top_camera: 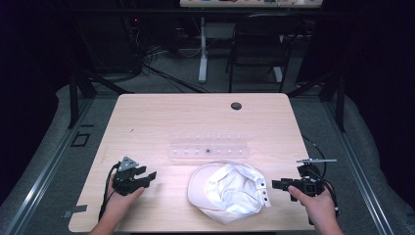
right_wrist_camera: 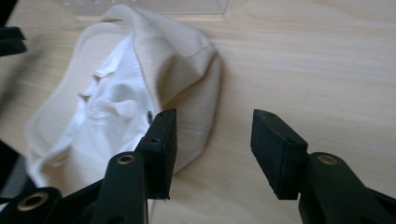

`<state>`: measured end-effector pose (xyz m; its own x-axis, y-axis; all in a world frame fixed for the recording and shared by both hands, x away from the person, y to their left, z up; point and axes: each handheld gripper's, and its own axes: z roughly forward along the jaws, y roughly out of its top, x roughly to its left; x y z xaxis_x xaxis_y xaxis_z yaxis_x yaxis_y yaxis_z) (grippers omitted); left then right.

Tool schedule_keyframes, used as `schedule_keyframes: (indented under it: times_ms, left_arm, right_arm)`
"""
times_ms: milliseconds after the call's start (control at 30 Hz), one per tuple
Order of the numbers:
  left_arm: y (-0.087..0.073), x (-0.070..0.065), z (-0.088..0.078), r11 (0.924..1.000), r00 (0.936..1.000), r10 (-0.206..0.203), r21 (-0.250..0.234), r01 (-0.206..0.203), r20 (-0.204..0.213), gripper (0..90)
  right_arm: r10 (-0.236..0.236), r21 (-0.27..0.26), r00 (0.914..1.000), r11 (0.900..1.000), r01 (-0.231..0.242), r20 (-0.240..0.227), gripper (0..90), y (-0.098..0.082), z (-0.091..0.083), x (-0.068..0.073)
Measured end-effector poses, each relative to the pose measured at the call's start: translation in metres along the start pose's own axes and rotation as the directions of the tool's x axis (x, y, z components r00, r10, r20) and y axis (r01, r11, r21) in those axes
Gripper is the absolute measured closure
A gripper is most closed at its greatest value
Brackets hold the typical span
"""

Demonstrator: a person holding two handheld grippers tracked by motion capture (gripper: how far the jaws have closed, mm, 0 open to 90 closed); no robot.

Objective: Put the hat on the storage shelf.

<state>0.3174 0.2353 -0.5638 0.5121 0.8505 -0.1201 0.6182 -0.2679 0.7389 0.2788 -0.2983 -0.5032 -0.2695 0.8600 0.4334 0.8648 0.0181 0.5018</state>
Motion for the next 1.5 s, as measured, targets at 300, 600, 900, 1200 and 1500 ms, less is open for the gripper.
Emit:
schedule_keyframes:
  times_ms: [300, 600, 900, 1200, 1500]
  left_arm:
    - [0.0, 0.0, 0.001, 1.0, 1.0, 0.002, 0.006, -0.002, 0.003, 48.4]
    - [-0.001, -0.001, 0.002, 1.0, 1.0, -0.001, 0.009, 0.001, -0.003, 48.4]
    - [-0.001, -0.002, 0.003, 0.9999, 1.0, 0.0, 0.016, -0.001, 0.007, 48.4]
    - [-0.001, -0.002, 0.003, 0.9998, 0.9999, 0.007, 0.017, -0.007, 0.009, 48.4]
    - [0.0, -0.002, 0.003, 0.9998, 0.9999, 0.013, 0.017, -0.013, 0.01, 48.4]
  right_arm:
    - [0.121, 0.082, 0.9794, 0.991, -0.109, -0.162, 50.0, 0.001, 0.007, 0.001]
    - [0.169, 0.153, 0.9612, 0.979, -0.137, -0.218, 49.9, -0.005, 0.024, 0.003]
    - [0.223, 0.205, 0.9371, 0.964, -0.17, -0.269, 49.9, -0.009, 0.042, 0.002]
    - [0.256, 0.231, 0.9229, 0.954, -0.192, -0.288, 56.1, -0.006, 0.048, 0.008]
    - [0.283, 0.215, 0.8878, 0.953, -0.215, -0.363, 63.2, 0.002, 0.039, 0.01]
